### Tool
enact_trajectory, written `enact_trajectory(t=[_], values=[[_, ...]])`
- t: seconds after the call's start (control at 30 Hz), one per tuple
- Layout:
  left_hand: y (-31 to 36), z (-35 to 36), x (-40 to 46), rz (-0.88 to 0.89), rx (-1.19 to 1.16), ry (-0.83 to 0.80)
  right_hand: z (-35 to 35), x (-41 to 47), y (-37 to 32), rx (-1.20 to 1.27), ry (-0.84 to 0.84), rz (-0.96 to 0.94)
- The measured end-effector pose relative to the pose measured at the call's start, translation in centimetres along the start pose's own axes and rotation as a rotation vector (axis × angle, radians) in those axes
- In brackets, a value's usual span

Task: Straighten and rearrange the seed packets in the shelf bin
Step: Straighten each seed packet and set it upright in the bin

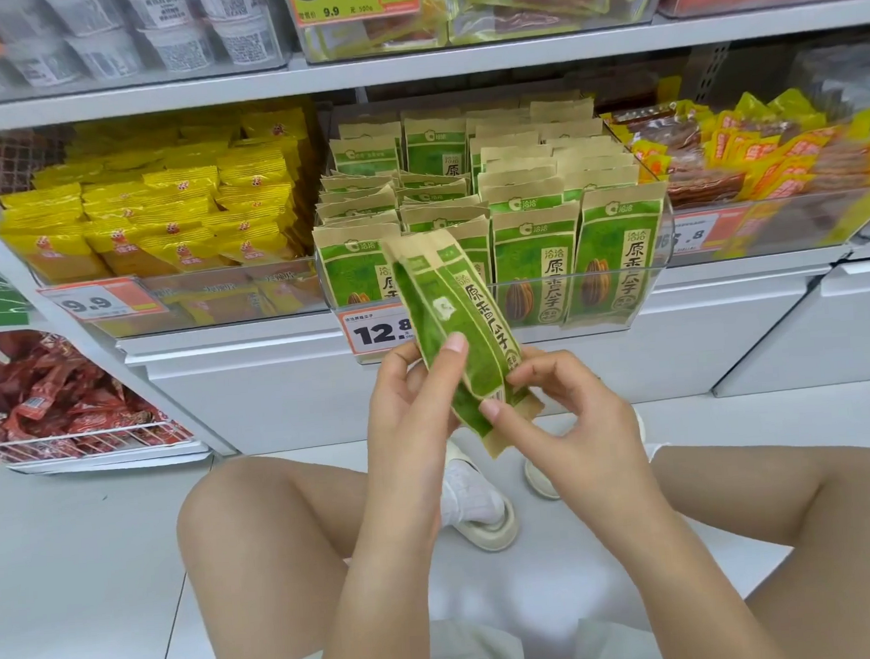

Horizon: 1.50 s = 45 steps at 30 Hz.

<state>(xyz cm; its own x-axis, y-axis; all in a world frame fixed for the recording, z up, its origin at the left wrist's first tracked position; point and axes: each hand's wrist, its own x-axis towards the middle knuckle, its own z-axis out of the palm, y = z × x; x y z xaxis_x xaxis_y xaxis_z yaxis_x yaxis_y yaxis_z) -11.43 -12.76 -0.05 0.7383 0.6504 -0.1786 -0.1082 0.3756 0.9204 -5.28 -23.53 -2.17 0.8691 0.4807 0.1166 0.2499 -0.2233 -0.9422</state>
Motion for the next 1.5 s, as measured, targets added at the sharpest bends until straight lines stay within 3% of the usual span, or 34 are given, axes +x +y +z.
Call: enact_trajectory(t=[0.1, 0.37, 0.57, 0.67, 0.73, 0.83, 1.13, 1.33, 1.5], values=[[0.0, 0.0, -0.1, 0.057, 0.051, 0.042, 0.4, -0.3, -0.3, -0.169, 0.025, -0.102], [-0.4, -1.7, -0.2, -0.075, 0.075, -0.179, -1.1, 1.0, -1.8, 0.448, 0.044, 0.178], [-1.2, -1.9, -0.1, -0.107, 0.123, -0.290, -1.4, 1.1, -1.7, 0.521, 0.054, 0.278], [-1.9, -1.2, 0.0, 0.052, 0.214, -0.144, -1.0, 0.9, -1.6, 0.553, 0.110, 0.228], [-2.3, -0.7, 0.0, 0.258, 0.455, 0.016, -0.4, 0.7, -1.6, 0.550, 0.130, 0.195], [-2.4, 0.1, -0.4, 0.423, 0.768, 0.086, 0.4, 0.3, -1.6, 0.537, 0.122, 0.170], [-1.9, 0.3, -0.2, 0.404, 0.846, 0.158, 0.8, 0.2, -1.8, 0.533, 0.122, 0.141], [-1.7, 0.5, -0.3, 0.328, 0.750, 0.213, 0.7, -0.3, -1.9, 0.447, 0.072, 0.034], [-1.2, 0.5, -0.4, 0.384, 0.793, 0.231, 0.7, -0.5, -2.0, 0.465, 0.035, -0.006]])
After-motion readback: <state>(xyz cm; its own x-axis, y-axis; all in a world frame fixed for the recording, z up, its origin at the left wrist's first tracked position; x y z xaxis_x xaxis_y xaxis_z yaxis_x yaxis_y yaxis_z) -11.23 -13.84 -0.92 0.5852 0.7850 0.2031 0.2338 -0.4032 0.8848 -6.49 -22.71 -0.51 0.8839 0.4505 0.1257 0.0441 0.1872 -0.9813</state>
